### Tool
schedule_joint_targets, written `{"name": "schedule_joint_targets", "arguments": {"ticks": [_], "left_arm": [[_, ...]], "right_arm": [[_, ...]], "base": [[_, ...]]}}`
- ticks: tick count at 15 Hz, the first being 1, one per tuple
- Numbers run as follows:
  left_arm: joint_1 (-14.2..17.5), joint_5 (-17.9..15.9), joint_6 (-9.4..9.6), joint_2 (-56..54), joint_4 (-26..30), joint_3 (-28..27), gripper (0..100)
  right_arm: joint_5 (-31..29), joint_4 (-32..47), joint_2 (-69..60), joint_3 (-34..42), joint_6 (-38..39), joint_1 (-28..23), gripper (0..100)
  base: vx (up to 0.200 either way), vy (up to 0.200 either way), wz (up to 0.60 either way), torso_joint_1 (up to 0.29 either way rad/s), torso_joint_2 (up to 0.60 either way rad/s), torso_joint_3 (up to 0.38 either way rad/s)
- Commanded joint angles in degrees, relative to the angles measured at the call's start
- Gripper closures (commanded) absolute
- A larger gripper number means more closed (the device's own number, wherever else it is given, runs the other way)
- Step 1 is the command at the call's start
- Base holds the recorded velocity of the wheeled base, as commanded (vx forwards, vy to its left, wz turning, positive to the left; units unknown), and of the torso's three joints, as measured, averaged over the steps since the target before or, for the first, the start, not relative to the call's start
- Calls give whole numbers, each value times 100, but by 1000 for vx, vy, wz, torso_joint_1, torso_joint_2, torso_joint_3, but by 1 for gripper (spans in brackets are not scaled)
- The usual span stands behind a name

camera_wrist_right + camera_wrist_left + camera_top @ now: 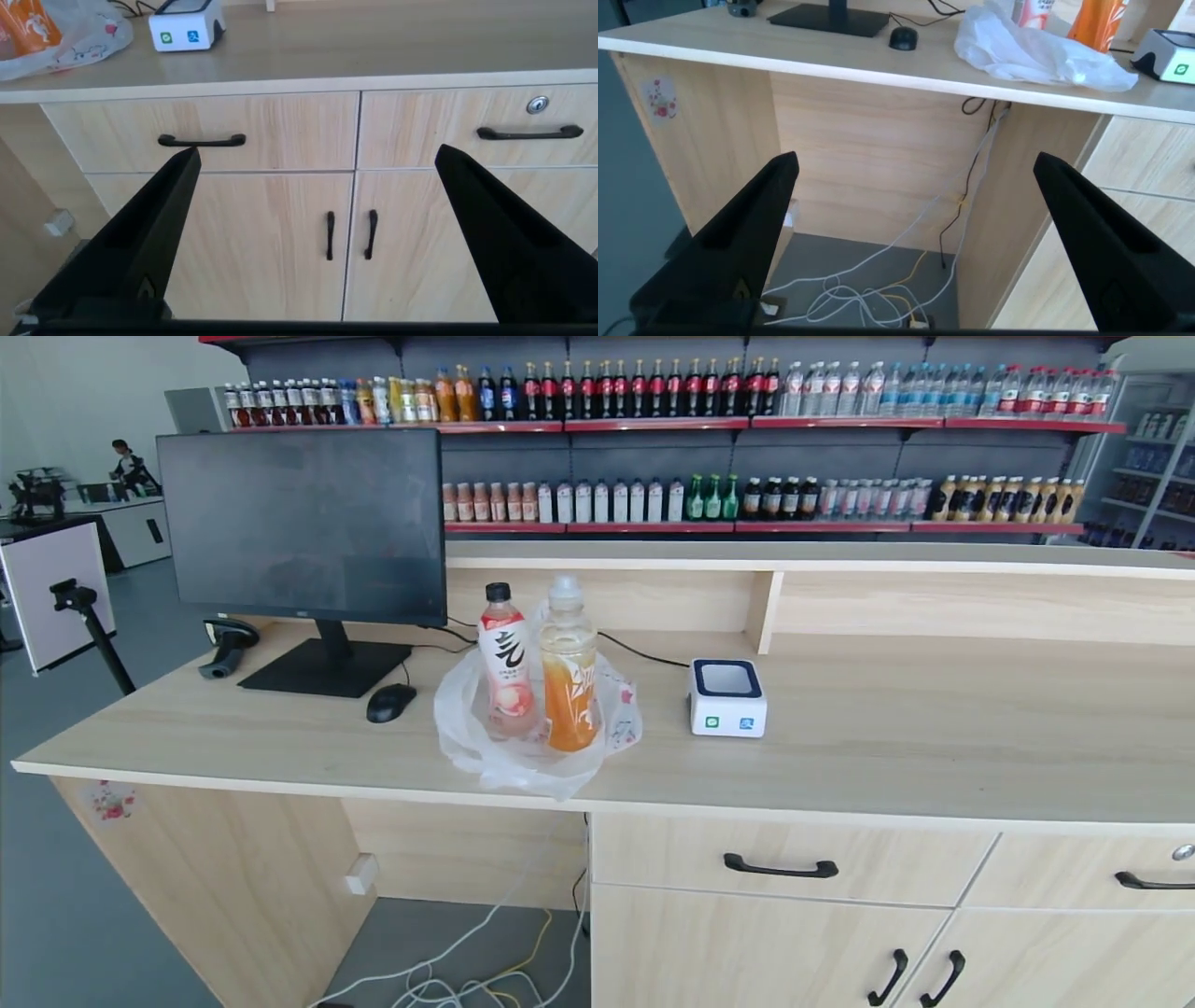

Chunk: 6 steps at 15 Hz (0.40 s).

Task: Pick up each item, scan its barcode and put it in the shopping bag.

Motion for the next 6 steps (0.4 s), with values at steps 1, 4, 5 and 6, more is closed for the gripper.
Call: {"name": "schedule_joint_targets", "arguments": {"ticks": [1, 4, 5, 6], "left_arm": [[-4, 2, -8, -2, -2, 0, 0], [-4, 2, 1, -2, -2, 0, 0], [-4, 2, 1, -2, -2, 0, 0], [-4, 2, 1, -2, -2, 0, 0]], "right_arm": [[1, -3, 7, 1, -1, 1, 0], [1, -3, 7, 1, 8, 1, 0], [10, -3, 7, 1, 17, 1, 0], [1, -3, 7, 1, 26, 1, 0]], "base": [[0, -200, 0, 2, 7, 2], [0, 0, 0, 0, 0, 0], [0, 0, 0, 0, 0, 0], [0, 0, 0, 0, 0, 0]]}}
